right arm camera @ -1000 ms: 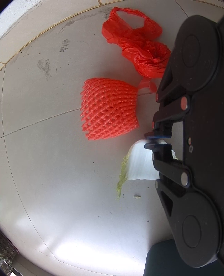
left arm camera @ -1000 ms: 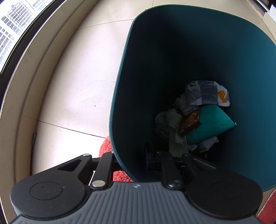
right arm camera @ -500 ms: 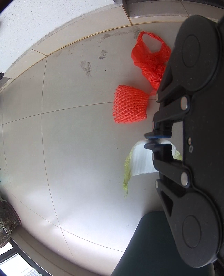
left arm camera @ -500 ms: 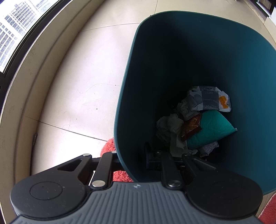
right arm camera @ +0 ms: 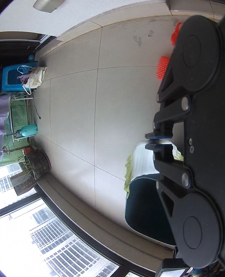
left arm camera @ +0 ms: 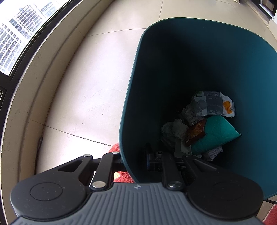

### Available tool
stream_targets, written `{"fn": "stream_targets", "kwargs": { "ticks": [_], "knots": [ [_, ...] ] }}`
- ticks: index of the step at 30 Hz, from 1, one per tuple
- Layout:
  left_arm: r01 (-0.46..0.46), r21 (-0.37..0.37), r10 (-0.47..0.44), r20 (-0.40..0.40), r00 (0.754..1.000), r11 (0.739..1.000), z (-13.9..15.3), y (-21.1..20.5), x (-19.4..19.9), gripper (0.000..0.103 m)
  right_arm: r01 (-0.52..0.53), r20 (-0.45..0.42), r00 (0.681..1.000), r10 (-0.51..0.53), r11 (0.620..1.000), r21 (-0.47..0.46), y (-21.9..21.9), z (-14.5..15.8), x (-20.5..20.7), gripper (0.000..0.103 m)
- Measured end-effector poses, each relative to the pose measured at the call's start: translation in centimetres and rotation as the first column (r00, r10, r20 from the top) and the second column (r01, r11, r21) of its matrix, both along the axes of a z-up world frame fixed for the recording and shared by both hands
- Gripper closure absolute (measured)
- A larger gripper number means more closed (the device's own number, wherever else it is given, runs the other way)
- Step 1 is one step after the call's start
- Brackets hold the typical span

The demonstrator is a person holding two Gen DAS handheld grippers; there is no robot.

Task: Collect trash
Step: 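Carry the cabbage leaf into the teal bin and open right tool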

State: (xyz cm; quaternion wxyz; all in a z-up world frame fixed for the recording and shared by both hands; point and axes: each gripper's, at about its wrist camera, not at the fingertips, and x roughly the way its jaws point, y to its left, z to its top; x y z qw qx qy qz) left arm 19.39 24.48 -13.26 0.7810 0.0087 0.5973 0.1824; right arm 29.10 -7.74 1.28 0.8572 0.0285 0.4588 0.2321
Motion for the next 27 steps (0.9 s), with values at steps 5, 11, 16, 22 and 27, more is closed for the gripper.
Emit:
{"fn": "stream_targets", "kwargs": {
  "ticks": [5,11,16,22,27],
  "knots": [
    [0.0,-0.021,0.0,0.015,1.0,1.0,0.5,0.5,-0.2,0.087,-0.097,0.012,0.995,0.096,0.995,0.026,4.6,1.5,-1.0,0.099],
    [0.012,-0.037,-0.011,0.035,0.999,0.999,0.9,0.9,-0.7,0.087,-0.173,-0.007,0.985,0.173,0.984,-0.029,10.4,-1.2,-0.8,0.099],
    [0.015,-0.055,-0.012,0.044,0.999,0.998,1.1,1.4,-0.9,0.087,-0.209,-0.044,0.978,0.206,0.974,-0.083,13.9,-4.0,-1.3,0.099],
    [0.016,-0.065,-0.013,0.044,0.999,0.998,0.9,1.8,-1.0,0.087,-0.23,-0.111,0.97,0.214,0.96,-0.159,17.1,-8.5,-0.8,0.099],
    [0.014,-0.07,-0.011,0.044,0.999,0.997,0.9,2.0,-1.0,0.087,-0.263,-0.161,0.96,0.23,0.939,-0.224,19.9,-12.2,-0.5,0.099]
  ]
}}
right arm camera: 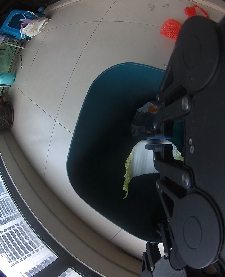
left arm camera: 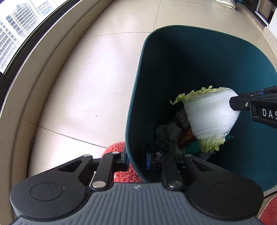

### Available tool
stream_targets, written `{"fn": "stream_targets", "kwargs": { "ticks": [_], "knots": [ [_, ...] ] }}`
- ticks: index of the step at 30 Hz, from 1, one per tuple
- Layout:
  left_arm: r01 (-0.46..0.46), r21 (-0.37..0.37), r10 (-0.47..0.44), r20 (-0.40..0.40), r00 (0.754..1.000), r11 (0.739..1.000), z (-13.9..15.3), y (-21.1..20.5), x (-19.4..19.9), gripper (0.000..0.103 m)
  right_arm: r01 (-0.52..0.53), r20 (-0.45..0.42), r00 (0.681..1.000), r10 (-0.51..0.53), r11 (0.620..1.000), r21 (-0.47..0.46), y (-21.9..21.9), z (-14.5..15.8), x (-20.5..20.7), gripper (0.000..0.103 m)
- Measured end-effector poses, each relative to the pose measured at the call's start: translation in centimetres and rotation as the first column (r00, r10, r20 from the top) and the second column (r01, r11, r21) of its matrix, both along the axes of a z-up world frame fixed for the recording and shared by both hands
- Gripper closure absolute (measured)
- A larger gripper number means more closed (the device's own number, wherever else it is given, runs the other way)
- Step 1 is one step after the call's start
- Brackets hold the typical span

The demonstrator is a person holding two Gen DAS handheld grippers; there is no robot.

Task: Collect trash
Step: 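Carry the cabbage leaf into the teal bin and open right tool, then move right tool to the white printed stick packet and grasp it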

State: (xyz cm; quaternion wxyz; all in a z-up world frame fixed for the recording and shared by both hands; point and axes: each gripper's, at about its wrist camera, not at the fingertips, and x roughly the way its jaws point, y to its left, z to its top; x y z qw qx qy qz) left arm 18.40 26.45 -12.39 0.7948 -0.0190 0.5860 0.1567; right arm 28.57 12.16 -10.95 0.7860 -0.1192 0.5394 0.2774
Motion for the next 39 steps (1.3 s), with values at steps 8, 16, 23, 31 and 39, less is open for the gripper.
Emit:
{"fn": "stream_targets", "kwargs": {
  "ticks": [8,16,23,31,39],
  "knots": [
    [0.003,-0.002,-0.003,-0.001,1.0,1.0,0.2,-0.2,0.1,0.087,-0.043,-0.058,0.998,0.037,0.994,-0.102,1.4,-4.1,-0.3,0.099],
    [0.007,0.001,-0.007,-0.002,1.0,1.0,0.2,-0.3,0.0,0.087,-0.081,-0.064,0.995,0.076,0.994,-0.079,1.7,-3.8,-0.8,0.083],
    [-0.002,0.009,0.002,-0.002,1.0,1.0,0.2,-0.4,0.1,0.087,-0.085,-0.039,0.996,0.086,0.996,0.019,-1.4,0.1,-1.4,0.076],
    [0.002,0.029,-0.002,-0.008,1.0,1.0,-0.1,-0.6,0.2,0.087,-0.066,0.029,0.998,0.063,0.99,0.126,-6.3,5.4,-2.2,0.07],
    [0.007,0.043,-0.007,-0.01,1.0,0.999,0.0,-0.9,0.3,0.087,0.097,0.038,0.994,-0.101,0.989,0.113,-13.7,5.8,-1.5,0.062]
  ]
}}
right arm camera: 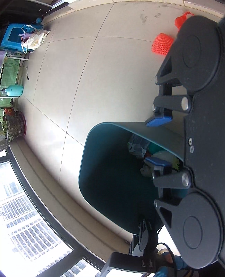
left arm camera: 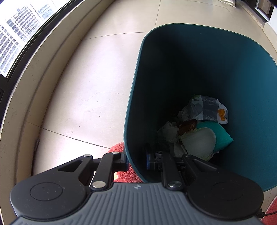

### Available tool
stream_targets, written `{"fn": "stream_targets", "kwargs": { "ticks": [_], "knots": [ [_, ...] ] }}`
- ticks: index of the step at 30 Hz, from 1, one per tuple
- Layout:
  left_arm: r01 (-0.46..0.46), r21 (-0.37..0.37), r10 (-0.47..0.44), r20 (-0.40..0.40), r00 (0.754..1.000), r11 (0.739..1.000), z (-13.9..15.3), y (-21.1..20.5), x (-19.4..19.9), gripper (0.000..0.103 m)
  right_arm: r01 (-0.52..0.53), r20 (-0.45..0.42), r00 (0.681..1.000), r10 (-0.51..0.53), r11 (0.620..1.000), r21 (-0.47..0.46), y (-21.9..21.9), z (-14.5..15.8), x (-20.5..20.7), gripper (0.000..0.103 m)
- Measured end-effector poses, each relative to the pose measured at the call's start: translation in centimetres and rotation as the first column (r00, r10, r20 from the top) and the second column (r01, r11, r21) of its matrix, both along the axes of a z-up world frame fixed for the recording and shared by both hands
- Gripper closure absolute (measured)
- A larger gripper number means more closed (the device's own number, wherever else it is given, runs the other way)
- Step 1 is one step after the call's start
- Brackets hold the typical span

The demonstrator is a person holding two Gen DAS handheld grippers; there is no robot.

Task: Collect trash
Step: 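Move right tool to the white printed stick packet and grasp it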

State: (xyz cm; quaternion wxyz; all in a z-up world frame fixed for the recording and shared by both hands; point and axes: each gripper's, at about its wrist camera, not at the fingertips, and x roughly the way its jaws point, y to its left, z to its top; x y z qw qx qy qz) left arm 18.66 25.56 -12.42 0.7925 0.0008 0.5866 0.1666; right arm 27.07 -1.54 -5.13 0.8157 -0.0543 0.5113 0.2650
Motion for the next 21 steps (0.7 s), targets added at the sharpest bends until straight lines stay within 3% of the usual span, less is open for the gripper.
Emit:
{"fn": "stream_targets", "kwargs": {
  "ticks": [4,8,17,21],
  "knots": [
    [0.005,0.007,-0.005,0.001,1.0,1.0,0.1,-0.2,0.0,0.087,0.127,-0.023,0.991,-0.129,0.991,-0.052,-4.5,-2.3,1.2,0.058],
    [0.0,0.012,0.0,0.001,1.0,1.0,0.1,-0.1,-0.1,0.087,0.248,-0.073,0.964,-0.257,0.962,-0.11,-8.9,-5.7,2.9,0.049],
    [0.003,0.022,-0.003,0.005,1.0,1.0,0.0,-0.1,-0.1,0.087,0.481,-0.199,0.831,-0.519,0.851,-0.209,-16.3,-16.2,4.2,0.039],
    [0.002,0.02,-0.002,0.001,1.0,1.0,0.1,0.0,0.0,0.087,0.553,-0.244,0.767,-0.594,0.804,-0.218,-18.0,-19.4,3.9,0.02]
  ]
}}
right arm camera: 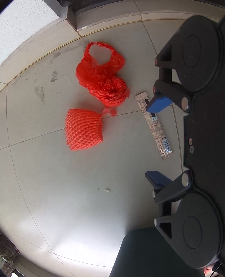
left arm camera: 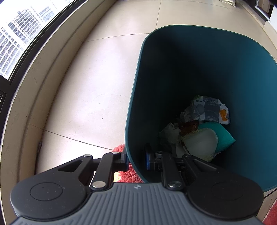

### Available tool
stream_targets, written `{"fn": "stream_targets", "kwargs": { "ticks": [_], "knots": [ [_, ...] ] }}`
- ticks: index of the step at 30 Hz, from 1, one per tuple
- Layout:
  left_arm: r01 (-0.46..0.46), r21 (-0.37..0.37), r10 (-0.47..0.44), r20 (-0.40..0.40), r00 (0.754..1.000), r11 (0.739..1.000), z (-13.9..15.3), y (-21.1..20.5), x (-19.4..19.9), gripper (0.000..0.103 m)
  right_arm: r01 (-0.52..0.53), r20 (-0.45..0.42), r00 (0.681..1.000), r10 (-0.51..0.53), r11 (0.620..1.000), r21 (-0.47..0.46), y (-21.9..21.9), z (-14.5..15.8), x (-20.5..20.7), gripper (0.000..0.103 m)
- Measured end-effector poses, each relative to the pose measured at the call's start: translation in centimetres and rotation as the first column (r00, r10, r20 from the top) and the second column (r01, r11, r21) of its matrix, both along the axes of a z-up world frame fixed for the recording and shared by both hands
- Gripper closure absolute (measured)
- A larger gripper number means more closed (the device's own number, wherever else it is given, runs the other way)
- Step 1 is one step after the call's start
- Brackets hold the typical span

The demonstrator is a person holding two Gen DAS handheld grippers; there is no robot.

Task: Collect trash
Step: 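Move right tool to the white printed stick packet and grasp it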

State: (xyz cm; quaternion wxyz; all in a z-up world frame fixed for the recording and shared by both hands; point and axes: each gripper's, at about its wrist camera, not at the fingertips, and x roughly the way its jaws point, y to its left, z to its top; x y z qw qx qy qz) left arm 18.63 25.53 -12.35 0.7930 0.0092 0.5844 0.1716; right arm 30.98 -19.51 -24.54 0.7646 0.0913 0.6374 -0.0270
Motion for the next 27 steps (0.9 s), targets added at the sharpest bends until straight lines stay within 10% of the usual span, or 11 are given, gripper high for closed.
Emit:
{"fn": "stream_targets", "kwargs": {
  "ticks": [15,27],
  "knots": [
    [0.011,-0.013,-0.011,-0.02,1.0,1.0,-0.1,-0.1,0.1,0.087,0.308,-0.155,0.94,-0.303,0.951,0.009,-4.1,-9.5,1.2,0.024],
    [0.02,-0.021,-0.021,-0.031,0.999,1.0,-0.5,-0.2,0.2,0.087,0.288,-0.177,0.938,-0.298,0.954,-0.079,-2.7,-11.3,2.3,0.063]
  ]
}}
